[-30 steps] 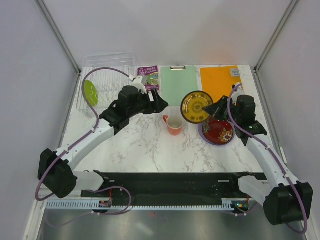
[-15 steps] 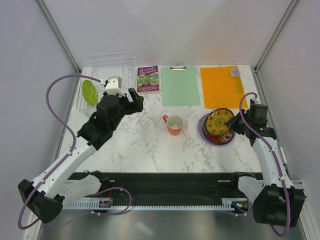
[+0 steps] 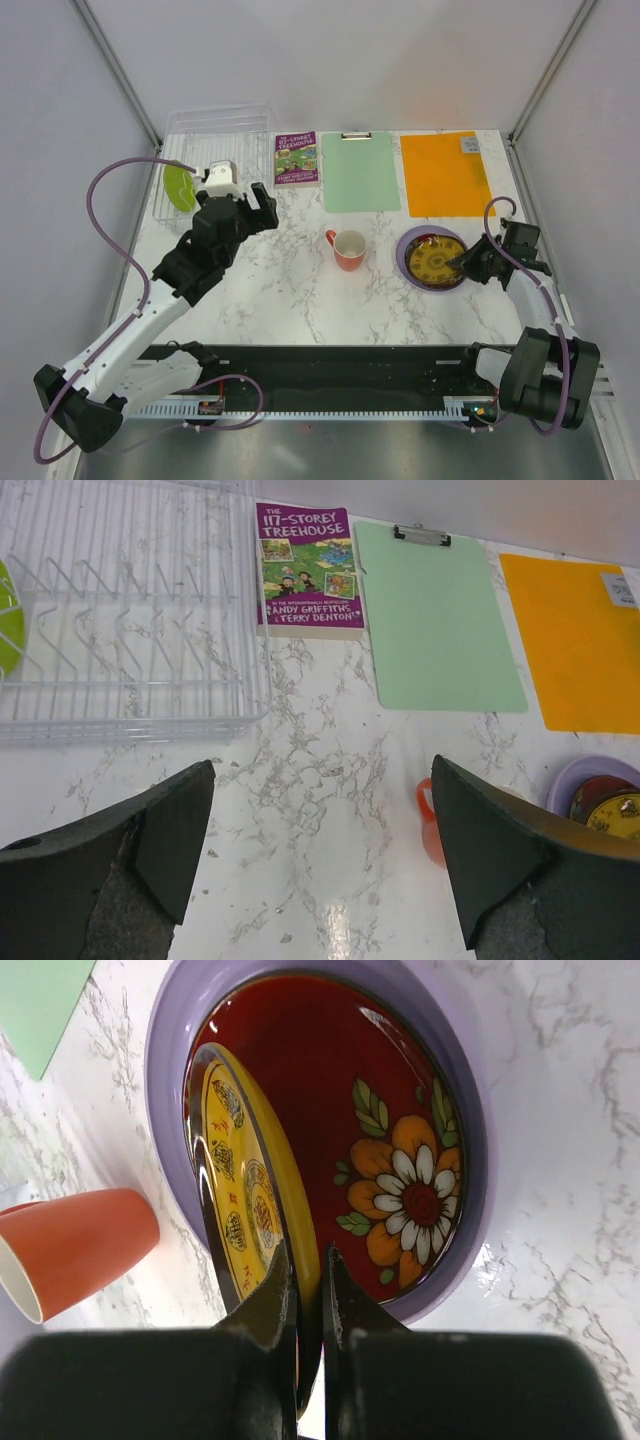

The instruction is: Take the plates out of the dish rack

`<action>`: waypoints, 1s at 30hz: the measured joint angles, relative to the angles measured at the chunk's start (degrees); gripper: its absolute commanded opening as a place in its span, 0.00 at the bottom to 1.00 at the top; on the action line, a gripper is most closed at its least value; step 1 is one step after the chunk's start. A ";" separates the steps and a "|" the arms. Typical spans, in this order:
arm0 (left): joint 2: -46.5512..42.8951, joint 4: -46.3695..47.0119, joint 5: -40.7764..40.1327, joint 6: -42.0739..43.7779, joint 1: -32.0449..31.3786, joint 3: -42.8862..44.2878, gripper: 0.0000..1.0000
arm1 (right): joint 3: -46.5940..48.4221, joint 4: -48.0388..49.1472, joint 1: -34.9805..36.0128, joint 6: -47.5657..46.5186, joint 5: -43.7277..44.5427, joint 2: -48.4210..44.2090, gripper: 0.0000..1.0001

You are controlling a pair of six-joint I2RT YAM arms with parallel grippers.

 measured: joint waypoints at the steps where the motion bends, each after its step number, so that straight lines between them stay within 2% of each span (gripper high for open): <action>1: -0.11 -0.26 -0.46 0.02 0.00 -0.04 0.95 | -0.72 1.36 -0.46 0.17 -1.55 0.70 0.04; 4: -0.15 -0.37 -1.20 0.28 0.02 -0.04 0.95 | -2.29 3.82 -1.33 0.61 -4.90 2.69 0.10; 5: -0.15 -0.39 -1.46 0.37 0.02 -0.04 0.95 | -2.51 4.39 -1.49 0.66 -5.55 3.04 0.15; 6: -0.15 -0.42 -1.60 0.39 0.02 -0.04 0.95 | -2.60 4.68 -1.57 0.68 -5.95 3.26 0.28; 8: -0.15 -0.42 -1.79 0.42 0.02 -0.04 0.95 | -2.64 5.77 -1.75 0.96 -7.37 3.50 0.44; 9: -0.15 -0.42 -1.81 0.42 0.02 -0.04 0.95 | -2.64 6.14 -1.75 0.76 -7.43 3.52 0.59; 11: -0.13 -0.42 -1.84 0.42 0.02 -0.04 0.95 | -2.64 6.54 -1.79 0.59 -7.52 3.72 0.67; 12: -0.13 -0.42 -1.84 0.42 0.02 -0.04 0.95 | -2.64 6.78 -1.79 0.26 -7.48 3.98 0.77; 13: -0.11 -0.42 -1.81 0.42 0.02 -0.04 0.95 | -2.64 6.95 -1.79 0.07 -7.45 4.31 0.81; 22: 0.39 -0.42 -1.84 0.44 0.31 -0.04 0.96 | -1.51 7.43 -1.79 -1.40 -6.82 7.80 0.93; 30: 3.63 -0.42 -1.92 1.09 1.53 -0.04 0.98 | 4.11 2.60 -1.79 -3.17 -1.22 6.43 0.98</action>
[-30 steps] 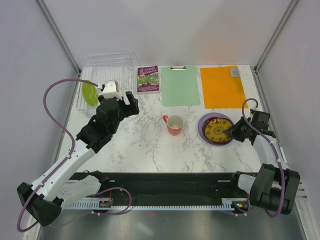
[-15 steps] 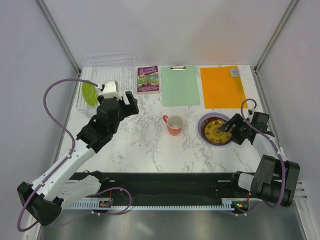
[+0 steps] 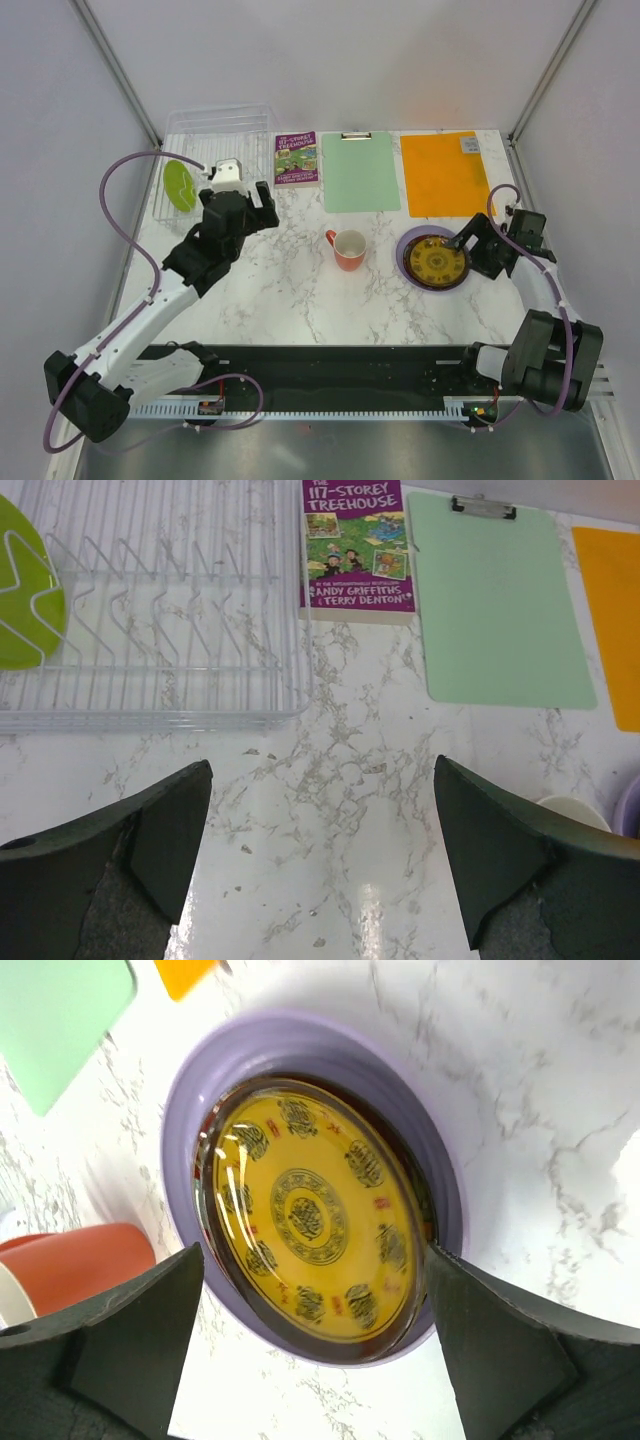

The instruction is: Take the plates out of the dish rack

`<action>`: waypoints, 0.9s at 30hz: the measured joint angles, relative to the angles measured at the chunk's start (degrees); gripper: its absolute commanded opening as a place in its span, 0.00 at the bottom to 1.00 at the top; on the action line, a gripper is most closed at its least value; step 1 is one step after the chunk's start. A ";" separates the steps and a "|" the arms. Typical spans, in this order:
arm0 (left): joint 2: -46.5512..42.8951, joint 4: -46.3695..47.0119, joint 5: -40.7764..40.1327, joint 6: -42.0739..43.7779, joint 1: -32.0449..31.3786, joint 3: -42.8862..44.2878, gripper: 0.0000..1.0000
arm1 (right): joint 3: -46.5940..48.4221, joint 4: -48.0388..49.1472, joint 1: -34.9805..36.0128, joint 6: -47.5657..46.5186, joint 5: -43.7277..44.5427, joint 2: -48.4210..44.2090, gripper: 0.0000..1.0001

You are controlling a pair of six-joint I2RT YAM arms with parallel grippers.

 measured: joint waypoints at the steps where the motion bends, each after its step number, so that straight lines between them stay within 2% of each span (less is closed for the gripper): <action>1: 0.79 0.00 -0.04 0.31 0.63 0.02 0.98 | 0.90 -0.57 0.00 -0.26 0.90 -0.72 0.98; 6: 4.61 0.11 0.33 2.34 7.28 0.52 0.98 | 4.07 -2.25 0.02 -0.61 4.50 -6.36 0.98; 12: 10.14 1.70 3.37 5.03 24.70 5.01 0.97 | 7.04 -3.23 0.02 -0.74 5.97 -10.54 0.98; 15: 14.62 3.45 3.80 6.64 30.47 9.20 0.96 | 7.10 -3.28 0.02 -0.70 5.68 -10.47 0.98; 21: 23.87 7.96 6.19 8.63 36.65 13.38 0.89 | 7.08 -3.13 0.04 -0.70 4.22 -8.09 0.98; 27: 33.35 9.77 7.15 8.98 40.61 15.04 0.89 | 6.75 -1.03 0.09 -0.52 3.10 -5.44 0.98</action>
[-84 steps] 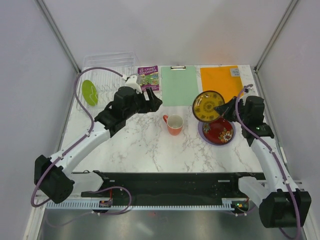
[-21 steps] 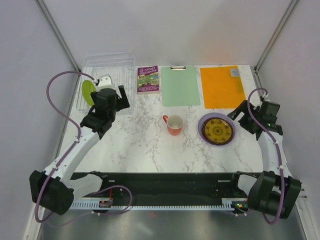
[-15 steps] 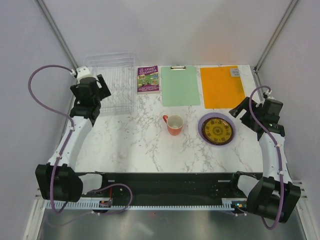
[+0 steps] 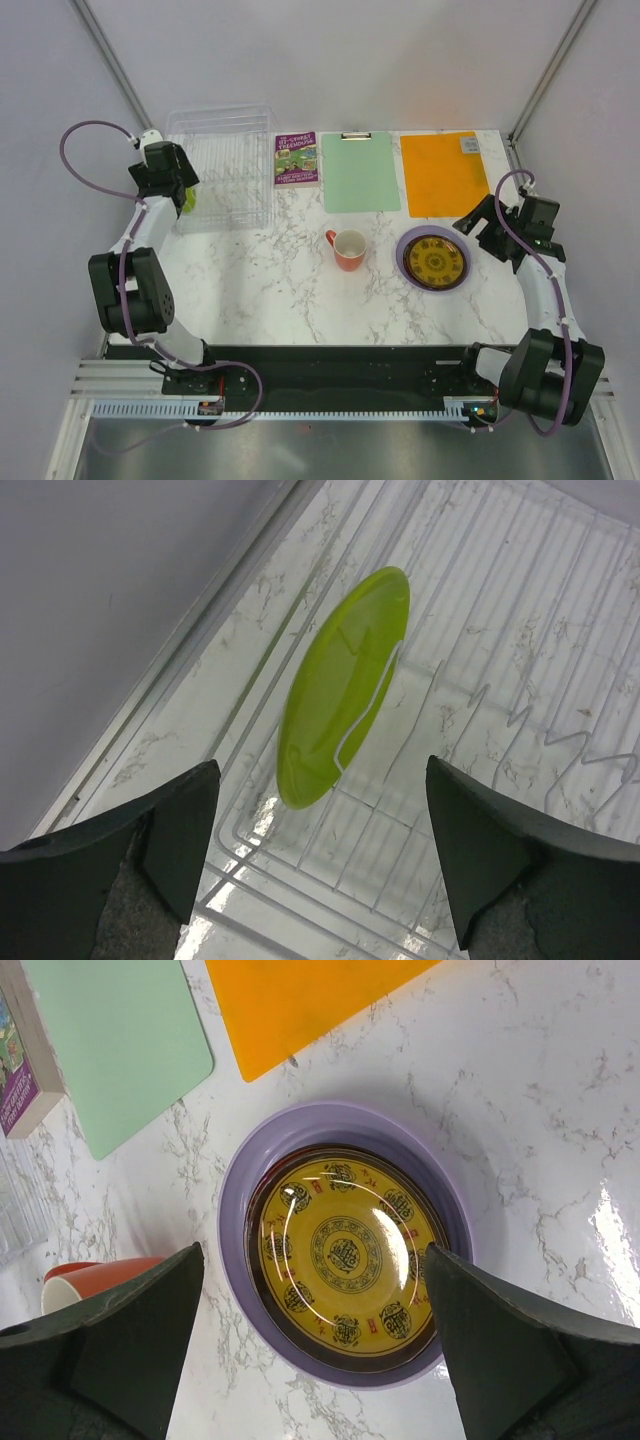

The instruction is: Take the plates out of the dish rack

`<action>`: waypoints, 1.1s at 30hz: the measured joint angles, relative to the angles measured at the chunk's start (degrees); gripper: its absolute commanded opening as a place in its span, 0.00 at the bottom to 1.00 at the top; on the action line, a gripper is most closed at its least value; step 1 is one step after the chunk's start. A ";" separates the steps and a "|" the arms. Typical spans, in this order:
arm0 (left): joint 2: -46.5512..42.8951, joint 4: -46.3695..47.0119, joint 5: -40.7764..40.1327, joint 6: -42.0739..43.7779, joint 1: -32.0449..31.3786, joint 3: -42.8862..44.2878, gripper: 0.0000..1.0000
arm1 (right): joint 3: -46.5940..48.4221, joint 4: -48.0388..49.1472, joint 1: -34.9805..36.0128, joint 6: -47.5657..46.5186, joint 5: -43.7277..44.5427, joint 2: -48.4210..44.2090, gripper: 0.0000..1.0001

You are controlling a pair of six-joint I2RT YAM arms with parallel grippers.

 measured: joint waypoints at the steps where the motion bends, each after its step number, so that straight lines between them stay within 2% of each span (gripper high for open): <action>1: 1.31 0.44 0.44 0.02 0.24 0.07 0.89 | 0.00 0.46 0.00 0.00 -0.22 0.72 0.97; 10: 7.91 2.01 2.12 0.85 1.20 5.35 0.87 | -2.32 4.28 0.04 -0.04 -2.01 5.95 0.90; 15: 10.62 2.34 2.21 1.29 1.66 8.24 0.81 | -2.91 5.44 0.04 -0.17 -3.08 7.78 0.84; 22: 13.38 2.32 2.19 1.29 2.03 9.18 0.60 | -2.91 6.36 0.04 -0.57 -4.17 8.13 0.75; 27: 15.02 2.19 2.16 1.33 2.03 10.12 0.51 | -2.91 6.45 0.04 -0.70 -4.44 8.15 0.74; 33: 15.39 2.16 2.38 1.38 2.29 10.51 0.35 | -2.91 6.47 0.04 -0.87 -4.66 8.17 0.72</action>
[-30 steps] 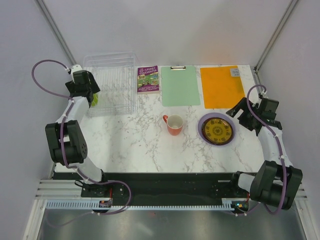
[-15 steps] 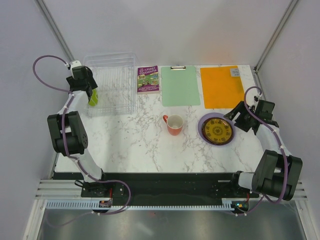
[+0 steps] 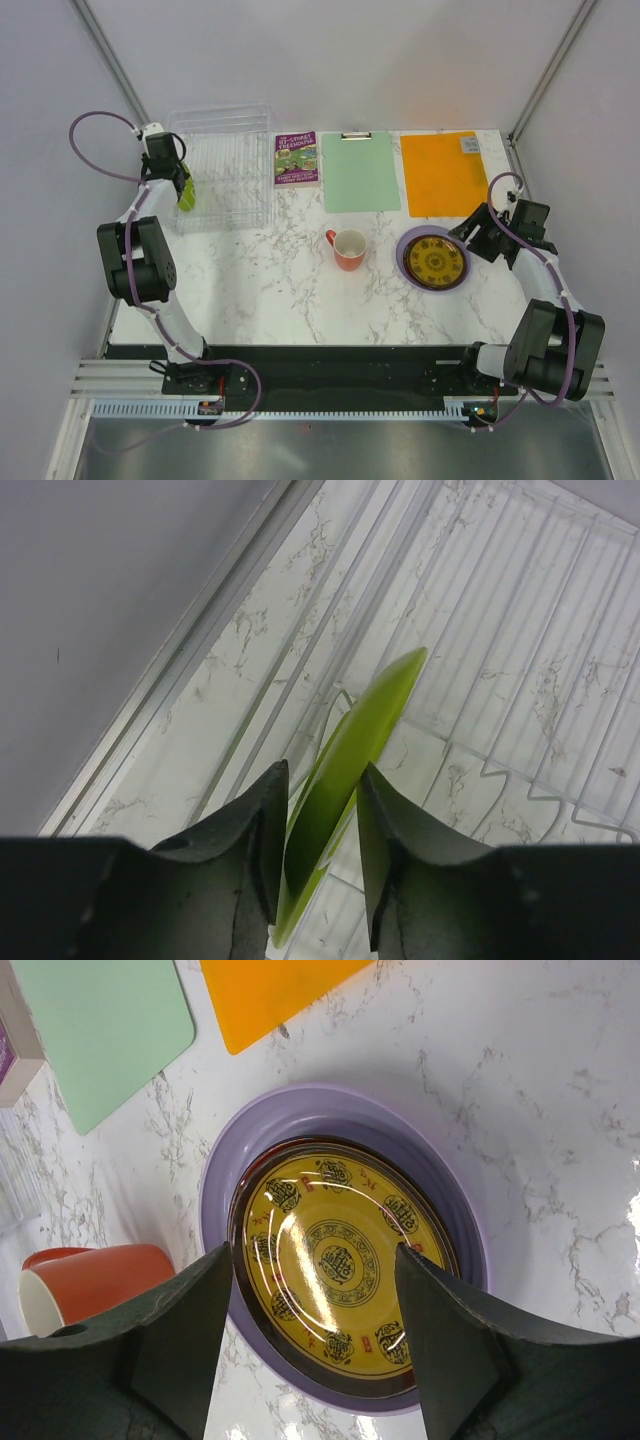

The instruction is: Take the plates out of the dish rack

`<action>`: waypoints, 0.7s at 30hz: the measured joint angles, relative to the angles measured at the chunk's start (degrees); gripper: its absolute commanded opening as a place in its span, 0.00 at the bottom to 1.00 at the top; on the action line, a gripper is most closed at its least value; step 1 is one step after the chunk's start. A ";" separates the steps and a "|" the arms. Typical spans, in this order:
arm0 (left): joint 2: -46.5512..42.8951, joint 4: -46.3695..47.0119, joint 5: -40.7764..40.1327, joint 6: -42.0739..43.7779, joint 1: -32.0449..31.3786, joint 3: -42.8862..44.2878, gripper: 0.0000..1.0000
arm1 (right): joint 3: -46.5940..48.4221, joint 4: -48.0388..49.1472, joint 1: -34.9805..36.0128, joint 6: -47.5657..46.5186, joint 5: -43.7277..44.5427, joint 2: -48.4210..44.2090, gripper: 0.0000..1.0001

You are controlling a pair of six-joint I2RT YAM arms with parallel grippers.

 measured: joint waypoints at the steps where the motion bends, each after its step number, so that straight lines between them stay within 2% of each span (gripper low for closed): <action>1: 0.04 -0.02 0.04 0.02 0.00 0.11 0.29 | 0.00 0.00 0.00 -0.02 -0.02 0.00 0.72; 5: 0.22 -0.72 0.11 2.08 0.13 0.55 0.20 | 0.00 0.02 0.00 -0.17 -0.20 0.00 0.72; 9: 0.28 -1.64 0.79 4.39 0.33 1.03 0.03 | 0.00 0.02 0.00 -0.20 -0.22 0.11 0.72; 21: 0.26 -2.78 1.49 6.82 0.20 1.79 0.02 | -0.11 0.15 0.00 -0.22 -0.44 0.22 0.73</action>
